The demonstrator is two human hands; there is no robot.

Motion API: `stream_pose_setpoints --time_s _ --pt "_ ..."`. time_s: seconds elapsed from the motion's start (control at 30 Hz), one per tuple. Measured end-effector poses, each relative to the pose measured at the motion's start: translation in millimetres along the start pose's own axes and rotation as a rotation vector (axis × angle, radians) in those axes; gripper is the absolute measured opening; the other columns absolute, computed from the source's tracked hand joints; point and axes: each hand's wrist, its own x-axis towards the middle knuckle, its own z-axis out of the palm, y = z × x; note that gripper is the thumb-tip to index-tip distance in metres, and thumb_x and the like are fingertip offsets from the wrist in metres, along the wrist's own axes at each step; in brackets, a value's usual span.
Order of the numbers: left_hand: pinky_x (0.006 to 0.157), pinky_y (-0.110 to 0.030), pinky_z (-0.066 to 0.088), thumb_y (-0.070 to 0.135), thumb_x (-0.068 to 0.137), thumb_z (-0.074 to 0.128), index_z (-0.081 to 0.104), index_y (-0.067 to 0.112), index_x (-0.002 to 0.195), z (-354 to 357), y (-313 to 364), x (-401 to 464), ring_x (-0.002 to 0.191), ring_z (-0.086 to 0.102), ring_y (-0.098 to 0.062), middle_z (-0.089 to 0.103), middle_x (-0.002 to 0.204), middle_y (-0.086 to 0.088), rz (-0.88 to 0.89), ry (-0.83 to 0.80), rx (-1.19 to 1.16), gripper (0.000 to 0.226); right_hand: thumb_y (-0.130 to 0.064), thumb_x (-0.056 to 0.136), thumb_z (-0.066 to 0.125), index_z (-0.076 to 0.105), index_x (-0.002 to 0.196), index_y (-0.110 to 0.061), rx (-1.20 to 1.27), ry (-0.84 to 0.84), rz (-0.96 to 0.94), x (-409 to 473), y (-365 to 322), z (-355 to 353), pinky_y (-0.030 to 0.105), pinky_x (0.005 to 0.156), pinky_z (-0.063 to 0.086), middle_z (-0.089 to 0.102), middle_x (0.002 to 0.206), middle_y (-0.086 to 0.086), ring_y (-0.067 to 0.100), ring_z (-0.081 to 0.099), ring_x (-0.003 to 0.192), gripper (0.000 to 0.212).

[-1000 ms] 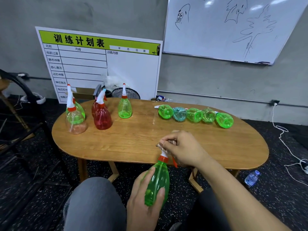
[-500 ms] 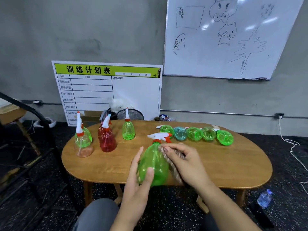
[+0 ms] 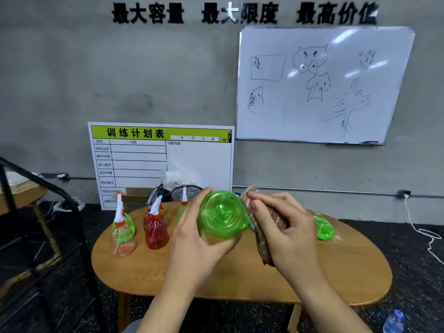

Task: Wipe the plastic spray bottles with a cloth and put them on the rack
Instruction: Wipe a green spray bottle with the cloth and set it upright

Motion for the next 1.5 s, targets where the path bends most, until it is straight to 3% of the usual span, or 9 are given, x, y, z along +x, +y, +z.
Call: stream_pose_setpoints --time_s 0.2,0.43,0.63,0.77,0.9,0.97,1.1,1.4,1.5 --pt "0.099 -0.015 0.048 0.061 0.067 0.083 0.05 0.04 0.147 -2 22 9 0.124 0.057 0.006 0.061 0.135 0.023 0.103 0.073 0.066 0.089 -0.034 0.097 0.072 0.081 0.109 -0.029 -0.411 0.003 -0.251 6 -13 -3 0.031 0.056 0.051 0.06 0.091 -0.015 0.008 0.06 0.066 0.015" --pt "0.096 -0.03 0.057 0.053 0.07 0.078 0.05 0.04 0.15 0 39 13 0.126 0.061 0.0 0.06 0.144 0.022 0.122 0.086 0.125 0.086 -0.036 0.099 0.071 0.08 0.111 -0.032 -0.462 0.018 -0.301 27 -34 12 0.036 0.055 0.053 0.061 0.093 -0.013 0.007 0.061 0.068 0.016" --pt "0.091 -0.036 0.059 0.044 0.084 0.047 0.054 0.039 0.147 -3 46 18 0.114 0.065 -0.007 0.063 0.143 0.019 0.099 0.142 0.079 0.064 -0.043 0.099 0.063 0.079 0.11 -0.036 -0.514 -0.118 -0.407 20 -48 18 0.029 0.056 0.051 0.062 0.094 -0.012 0.009 0.062 0.072 0.021" --pt "0.088 -0.018 0.048 0.034 0.08 0.061 0.055 0.038 0.148 -10 43 21 0.111 0.062 -0.004 0.062 0.131 0.025 0.074 0.169 0.067 0.068 -0.043 0.101 0.063 0.079 0.11 -0.035 -0.535 -0.174 -0.462 7 -43 8 0.032 0.054 0.053 0.063 0.095 -0.01 0.009 0.063 0.07 0.02" --pt "0.091 0.001 0.037 0.058 0.066 0.074 0.055 0.035 0.148 -13 42 22 0.114 0.051 0.021 0.063 0.129 0.019 0.06 0.136 0.052 0.087 -0.044 0.101 0.064 0.079 0.111 -0.035 -0.541 -0.154 -0.41 5 -36 -8 0.03 0.055 0.053 0.063 0.095 -0.014 0.005 0.062 0.072 0.02" --pt "0.095 -0.004 0.041 0.059 0.066 0.081 0.055 0.035 0.148 -13 40 22 0.117 0.054 0.016 0.065 0.133 0.014 0.067 0.132 0.059 0.09 -0.045 0.101 0.064 0.079 0.111 -0.036 -0.575 -0.117 -0.368 10 -36 -14 0.029 0.054 0.052 0.063 0.095 -0.015 0.004 0.062 0.07 0.02" --pt "0.095 -0.037 0.059 0.056 0.066 0.086 0.052 0.041 0.147 -7 42 18 0.119 0.064 -0.003 0.063 0.137 0.018 0.066 0.147 0.063 0.09 -0.043 0.099 0.066 0.08 0.109 -0.034 -0.577 -0.012 -0.326 26 -40 -13 0.033 0.053 0.051 0.063 0.094 -0.014 0.008 0.065 0.069 0.019" --pt "0.091 -0.032 0.057 0.049 0.072 0.053 0.053 0.04 0.148 -5 51 18 0.114 0.066 -0.008 0.064 0.14 0.016 0.083 0.131 0.056 0.076 -0.041 0.099 0.066 0.079 0.111 -0.036 -0.546 -0.121 -0.403 20 -49 10 0.031 0.055 0.052 0.062 0.095 -0.012 0.009 0.063 0.072 0.018" --pt "0.093 -0.032 0.057 0.048 0.069 0.058 0.052 0.042 0.148 -11 46 20 0.115 0.064 -0.005 0.064 0.138 0.016 0.069 0.131 0.051 0.079 -0.043 0.1 0.064 0.079 0.111 -0.037 -0.563 -0.178 -0.436 13 -45 3 0.026 0.055 0.05 0.062 0.096 -0.013 0.007 0.061 0.072 0.019"
